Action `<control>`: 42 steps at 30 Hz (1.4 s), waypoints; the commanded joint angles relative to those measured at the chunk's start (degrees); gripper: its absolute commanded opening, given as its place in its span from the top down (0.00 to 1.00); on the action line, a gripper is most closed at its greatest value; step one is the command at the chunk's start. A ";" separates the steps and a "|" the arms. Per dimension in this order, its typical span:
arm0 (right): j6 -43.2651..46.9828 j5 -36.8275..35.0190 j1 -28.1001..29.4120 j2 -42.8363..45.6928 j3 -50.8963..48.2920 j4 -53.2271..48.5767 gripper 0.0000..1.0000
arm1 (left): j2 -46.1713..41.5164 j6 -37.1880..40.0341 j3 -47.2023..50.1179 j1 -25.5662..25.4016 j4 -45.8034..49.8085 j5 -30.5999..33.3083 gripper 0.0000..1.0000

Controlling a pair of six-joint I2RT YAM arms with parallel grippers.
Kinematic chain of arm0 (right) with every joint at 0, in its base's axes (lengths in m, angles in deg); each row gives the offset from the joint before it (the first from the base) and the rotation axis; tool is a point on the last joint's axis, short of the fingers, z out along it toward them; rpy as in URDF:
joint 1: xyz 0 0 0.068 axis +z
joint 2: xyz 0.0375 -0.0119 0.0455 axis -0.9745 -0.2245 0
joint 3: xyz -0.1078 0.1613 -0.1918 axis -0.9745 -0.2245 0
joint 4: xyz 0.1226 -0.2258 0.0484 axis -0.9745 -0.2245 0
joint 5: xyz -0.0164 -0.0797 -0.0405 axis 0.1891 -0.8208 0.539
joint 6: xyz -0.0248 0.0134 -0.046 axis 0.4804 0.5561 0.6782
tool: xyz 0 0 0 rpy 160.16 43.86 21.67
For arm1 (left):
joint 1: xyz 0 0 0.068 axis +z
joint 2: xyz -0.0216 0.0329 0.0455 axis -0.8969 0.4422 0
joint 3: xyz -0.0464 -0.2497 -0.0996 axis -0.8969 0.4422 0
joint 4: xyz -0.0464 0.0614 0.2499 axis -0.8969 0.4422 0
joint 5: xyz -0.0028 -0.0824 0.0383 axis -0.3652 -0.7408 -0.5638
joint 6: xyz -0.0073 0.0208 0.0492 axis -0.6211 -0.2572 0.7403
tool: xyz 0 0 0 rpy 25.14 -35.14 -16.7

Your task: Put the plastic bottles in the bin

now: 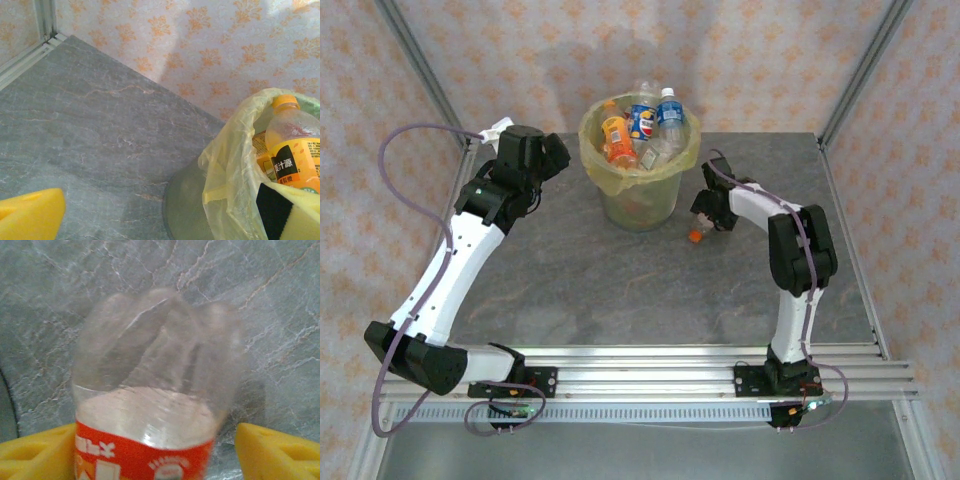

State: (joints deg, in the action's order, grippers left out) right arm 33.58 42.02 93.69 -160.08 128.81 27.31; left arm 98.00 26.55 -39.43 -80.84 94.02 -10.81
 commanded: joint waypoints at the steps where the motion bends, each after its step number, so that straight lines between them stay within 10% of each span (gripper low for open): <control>1: 0.42 -0.71 -0.42 -0.52 0.54 -0.21 0.33 | -0.53 -0.50 0.68 0.55 0.27 1.65 0.00; 12: 2.74 -4.62 -0.39 9.07 -2.84 -3.65 0.59 | 2.01 0.82 -0.90 0.72 0.34 0.59 0.00; 26: 7.90 -4.77 2.13 30.99 7.26 -15.56 0.64 | 7.36 0.99 -4.50 0.73 -0.93 -4.03 0.00; 42: 19.12 4.60 12.52 11.03 49.68 -21.75 0.64 | 15.84 3.31 -11.80 0.73 -1.33 -7.77 0.00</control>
State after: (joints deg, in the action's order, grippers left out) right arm 49.26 44.29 105.12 -144.27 173.09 8.85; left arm 112.67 28.15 -48.59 -80.84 93.58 -17.87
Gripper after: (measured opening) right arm 0.391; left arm 0.999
